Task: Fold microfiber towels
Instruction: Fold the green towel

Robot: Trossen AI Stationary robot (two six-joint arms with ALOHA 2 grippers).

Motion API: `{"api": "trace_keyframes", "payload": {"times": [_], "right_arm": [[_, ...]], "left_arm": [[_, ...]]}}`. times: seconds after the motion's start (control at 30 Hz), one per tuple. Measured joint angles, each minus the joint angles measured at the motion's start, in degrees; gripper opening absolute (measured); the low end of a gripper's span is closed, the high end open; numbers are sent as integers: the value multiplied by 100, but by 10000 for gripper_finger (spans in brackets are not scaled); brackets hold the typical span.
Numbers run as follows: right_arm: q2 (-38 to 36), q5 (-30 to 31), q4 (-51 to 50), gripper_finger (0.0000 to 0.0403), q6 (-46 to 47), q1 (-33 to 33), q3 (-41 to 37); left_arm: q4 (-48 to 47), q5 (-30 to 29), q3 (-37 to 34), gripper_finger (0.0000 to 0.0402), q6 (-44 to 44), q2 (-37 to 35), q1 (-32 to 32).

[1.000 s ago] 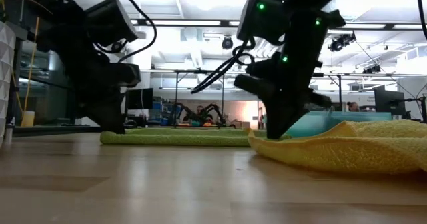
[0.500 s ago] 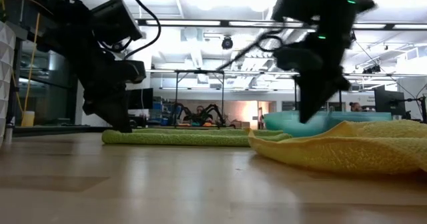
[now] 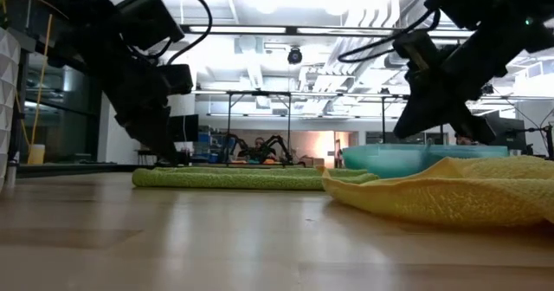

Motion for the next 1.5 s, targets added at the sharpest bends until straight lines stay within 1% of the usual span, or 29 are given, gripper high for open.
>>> {"api": "trace_keyframes", "payload": {"times": [0.07, 0.13, 0.23, 0.37, 0.43, 0.5, 0.57, 0.67, 0.8, 0.9, 1.17, 1.5], "right_arm": [[59, -164, 175, 38, 18, -68, -61], [172, -350, 281, 70, 17, -161, -82], [396, -531, 395, 130, 12, -341, -82], [805, -800, 636, 213, 5, -547, -82], [1069, -968, 821, 248, 2, -632, -82], [1347, -1074, 1027, 275, 1, -700, -82], [1629, -1124, 1339, 294, 3, -753, -80], [1981, -1155, 1806, 304, 4, -812, -70], [2315, -1157, 2286, 306, -4, -849, -57], [2472, -1157, 2515, 306, -26, -849, -47], [2639, -1064, 2624, 306, 267, -849, -31], [2805, -1030, 2044, 305, 418, -849, 521]], "left_arm": [[0, 0, 0, 0, 91, 0, 0], [-51, 0, 0, 0, 226, -21, 0], [-261, -7, 12, 0, 267, -92, 0], [-573, 10, 14, 0, 137, -230, -1], [-747, 24, 32, 0, 7, -279, -10], [-975, 26, 60, 0, -164, -312, -11], [-1084, 27, 76, 0, -353, -324, -24], [-1230, 99, 76, 0, -478, -315, -71], [-1307, 324, 79, 0, -531, -157, -86], [-1327, 378, 79, 0, -580, 30, -85], [-1253, 300, 99, 0, -502, 300, -85], [-995, 242, 81, 0, -422, 330, -81]]}}
